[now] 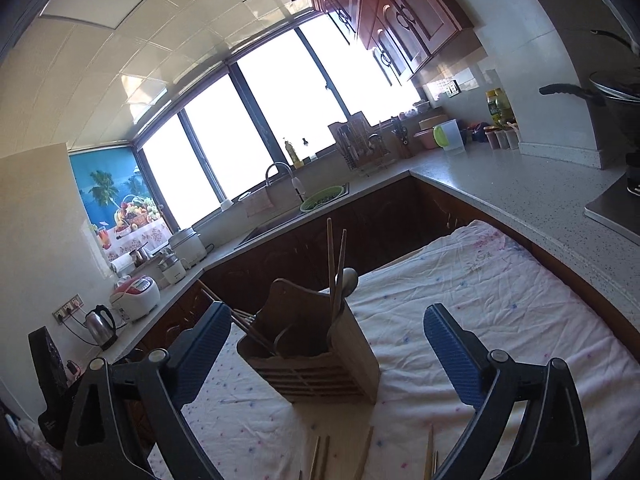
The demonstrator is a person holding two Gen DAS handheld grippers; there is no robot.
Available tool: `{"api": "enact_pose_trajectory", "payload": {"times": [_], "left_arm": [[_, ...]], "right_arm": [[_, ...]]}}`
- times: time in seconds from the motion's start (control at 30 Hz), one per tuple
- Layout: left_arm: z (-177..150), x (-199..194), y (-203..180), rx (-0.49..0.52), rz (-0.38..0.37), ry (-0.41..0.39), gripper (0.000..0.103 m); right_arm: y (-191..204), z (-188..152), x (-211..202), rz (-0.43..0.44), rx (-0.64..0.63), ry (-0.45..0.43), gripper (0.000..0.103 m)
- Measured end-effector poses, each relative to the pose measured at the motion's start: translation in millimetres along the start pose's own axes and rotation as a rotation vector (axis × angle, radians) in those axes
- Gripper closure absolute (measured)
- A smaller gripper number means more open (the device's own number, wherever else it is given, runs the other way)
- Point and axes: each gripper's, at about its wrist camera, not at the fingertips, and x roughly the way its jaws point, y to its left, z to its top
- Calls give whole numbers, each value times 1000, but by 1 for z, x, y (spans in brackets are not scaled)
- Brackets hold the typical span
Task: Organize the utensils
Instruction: 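Move both open grippers back over the remaining chopsticks on the cloth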
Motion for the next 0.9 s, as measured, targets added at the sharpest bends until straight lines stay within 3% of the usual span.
{"api": "enact_pose_trajectory", "payload": {"times": [0.43, 0.57, 0.9], "left_arm": [[-68, -20, 11, 14, 62, 105, 7], [-87, -13, 10, 42, 71, 164, 7], [-106, -1, 4, 77, 81, 227, 7]], "right_arm": [[-6, -73, -50, -109, -86, 59, 5], [-16, -94, -49, -131, -95, 121, 5], [-32, -109, -41, -194, -100, 192, 6]]}}
